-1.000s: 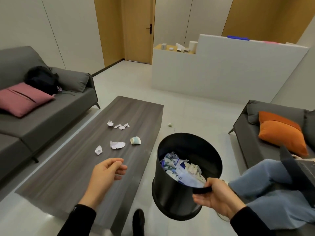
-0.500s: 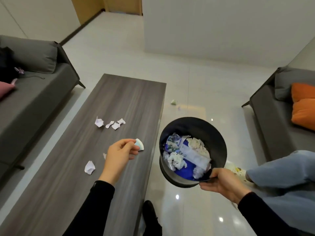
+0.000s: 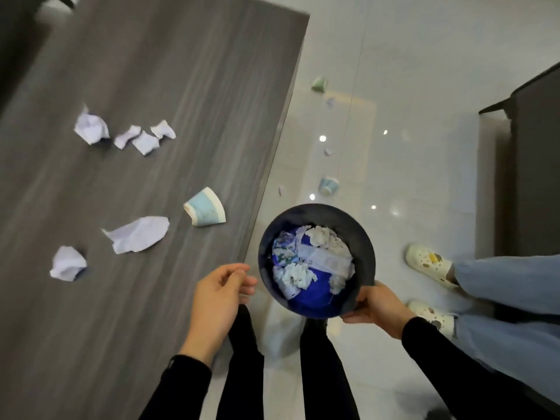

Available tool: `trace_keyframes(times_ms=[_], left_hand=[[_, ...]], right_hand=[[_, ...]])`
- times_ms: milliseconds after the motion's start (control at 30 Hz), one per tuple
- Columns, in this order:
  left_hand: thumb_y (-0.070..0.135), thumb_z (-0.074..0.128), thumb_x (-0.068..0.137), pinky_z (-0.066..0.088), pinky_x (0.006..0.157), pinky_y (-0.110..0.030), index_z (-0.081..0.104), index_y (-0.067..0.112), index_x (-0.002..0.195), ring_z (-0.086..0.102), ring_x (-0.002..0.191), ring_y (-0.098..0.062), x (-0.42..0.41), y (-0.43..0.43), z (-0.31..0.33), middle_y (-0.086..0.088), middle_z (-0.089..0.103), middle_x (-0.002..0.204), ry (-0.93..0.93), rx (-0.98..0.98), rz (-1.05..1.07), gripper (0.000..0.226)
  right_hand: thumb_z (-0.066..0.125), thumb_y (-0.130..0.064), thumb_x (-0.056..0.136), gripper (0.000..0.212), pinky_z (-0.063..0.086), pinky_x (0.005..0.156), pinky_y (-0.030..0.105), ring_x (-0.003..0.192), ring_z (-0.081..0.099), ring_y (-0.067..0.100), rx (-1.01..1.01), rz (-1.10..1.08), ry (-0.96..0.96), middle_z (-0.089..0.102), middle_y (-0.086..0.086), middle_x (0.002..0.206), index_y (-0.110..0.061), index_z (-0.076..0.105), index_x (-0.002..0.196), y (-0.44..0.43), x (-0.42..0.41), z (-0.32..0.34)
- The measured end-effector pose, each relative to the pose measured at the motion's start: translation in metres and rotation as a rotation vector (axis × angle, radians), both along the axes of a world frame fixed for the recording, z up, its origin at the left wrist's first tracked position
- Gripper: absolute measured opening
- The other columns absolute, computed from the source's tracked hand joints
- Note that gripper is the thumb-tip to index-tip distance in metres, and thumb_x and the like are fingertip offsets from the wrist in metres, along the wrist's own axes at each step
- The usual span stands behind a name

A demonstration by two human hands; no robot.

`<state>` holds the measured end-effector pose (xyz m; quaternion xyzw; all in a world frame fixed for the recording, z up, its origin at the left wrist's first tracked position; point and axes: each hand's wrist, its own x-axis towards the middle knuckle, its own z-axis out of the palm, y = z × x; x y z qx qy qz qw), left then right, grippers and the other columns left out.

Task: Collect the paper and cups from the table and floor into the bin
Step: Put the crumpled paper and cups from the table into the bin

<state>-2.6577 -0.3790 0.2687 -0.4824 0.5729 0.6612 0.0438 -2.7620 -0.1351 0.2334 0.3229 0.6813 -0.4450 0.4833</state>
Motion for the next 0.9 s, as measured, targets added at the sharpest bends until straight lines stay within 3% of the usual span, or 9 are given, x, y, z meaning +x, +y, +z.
trace_keyframes(times_ms=[100, 200, 300, 367, 467, 533, 667, 800, 900], left_hand=[[0.004, 0.05, 0.089, 0.049, 0.047, -0.014, 0.067, 0.01, 0.085, 0.06, 0.054, -0.012, -0.001, 0.013, -0.051, -0.002, 0.068, 0.062, -0.09, 0.002, 0.03, 0.018], [0.004, 0.048, 0.089, 0.049, 0.046, -0.013, 0.065, 0.013, 0.082, 0.06, 0.052, -0.01, -0.009, 0.023, -0.098, -0.006, 0.068, 0.066, -0.131, 0.013, 0.072, 0.02], [0.005, 0.047, 0.089, 0.048, 0.047, -0.014, 0.064, 0.017, 0.078, 0.059, 0.048, -0.004, -0.023, 0.033, -0.131, 0.001, 0.068, 0.058, -0.136, 0.011, 0.068, 0.023], [0.006, 0.048, 0.089, 0.048, 0.048, -0.014, 0.065, 0.017, 0.077, 0.059, 0.048, -0.004, -0.033, 0.034, -0.149, 0.005, 0.068, 0.053, -0.125, 0.005, 0.065, 0.023], [0.008, 0.049, 0.088, 0.051, 0.052, -0.017, 0.066, 0.019, 0.078, 0.061, 0.055, -0.007, -0.042, 0.033, -0.171, 0.005, 0.07, 0.057, -0.127, -0.007, 0.047, 0.023], [0.01, 0.05, 0.087, 0.051, 0.058, -0.022, 0.066, 0.021, 0.079, 0.062, 0.06, -0.011, -0.045, 0.037, -0.184, 0.004, 0.071, 0.06, -0.155, -0.01, 0.021, 0.022], [0.008, 0.05, 0.087, 0.052, 0.055, -0.018, 0.067, 0.019, 0.081, 0.062, 0.057, -0.006, -0.046, 0.049, -0.206, 0.004, 0.07, 0.061, -0.209, 0.0, 0.008, 0.021], [0.007, 0.049, 0.088, 0.051, 0.055, -0.017, 0.066, 0.018, 0.082, 0.061, 0.058, -0.009, -0.043, 0.056, -0.211, 0.0, 0.069, 0.066, -0.229, 0.048, 0.012, 0.022], [0.006, 0.048, 0.089, 0.05, 0.054, -0.016, 0.066, 0.018, 0.082, 0.06, 0.059, -0.009, -0.041, 0.056, -0.206, -0.001, 0.069, 0.067, -0.23, 0.065, 0.022, 0.022]], right_hand=[[0.033, 0.012, 0.081, 0.041, 0.057, 0.05, 0.035, 0.065, 0.065, 0.038, 0.039, 0.033, -0.046, 0.059, 0.03, 0.1, 0.008, 0.044, 0.12, 0.004, -0.011, -0.07], [0.03, 0.014, 0.081, 0.037, 0.058, 0.047, 0.033, 0.061, 0.064, 0.034, 0.041, 0.083, -0.084, 0.06, 0.024, 0.088, 0.007, 0.047, 0.113, 0.004, -0.025, -0.136], [0.029, 0.014, 0.079, 0.036, 0.058, 0.062, 0.042, 0.067, 0.064, 0.035, 0.013, 0.113, -0.12, 0.061, 0.019, 0.082, 0.004, 0.048, 0.108, 0.002, -0.037, -0.183], [0.028, 0.015, 0.08, 0.038, 0.059, 0.061, 0.042, 0.068, 0.064, 0.036, 0.007, 0.117, -0.141, 0.061, 0.021, 0.082, 0.006, 0.047, 0.111, 0.002, -0.046, -0.209], [0.028, 0.015, 0.081, 0.043, 0.059, 0.046, 0.032, 0.067, 0.062, 0.036, 0.014, 0.117, -0.186, 0.06, 0.024, 0.084, 0.012, 0.046, 0.119, 0.002, -0.054, -0.239], [0.028, 0.015, 0.081, 0.046, 0.058, 0.043, 0.03, 0.068, 0.061, 0.036, 0.014, 0.102, -0.204, 0.059, 0.028, 0.096, 0.015, 0.043, 0.125, 0.003, -0.056, -0.254], [0.027, 0.015, 0.083, 0.051, 0.058, 0.045, 0.029, 0.074, 0.063, 0.033, 0.026, 0.088, -0.217, 0.056, 0.026, 0.113, 0.009, 0.041, 0.131, 0.011, -0.055, -0.279], [0.028, 0.015, 0.085, 0.046, 0.057, 0.046, 0.029, 0.076, 0.063, 0.029, 0.043, 0.051, -0.196, 0.059, 0.02, 0.106, 0.004, 0.046, 0.126, 0.016, -0.045, -0.288], [0.034, 0.012, 0.088, 0.035, 0.055, 0.06, 0.035, 0.08, 0.062, 0.032, 0.151, -0.022, -0.15, 0.059, 0.019, 0.099, 0.006, 0.051, 0.119, 0.015, -0.04, -0.286]])
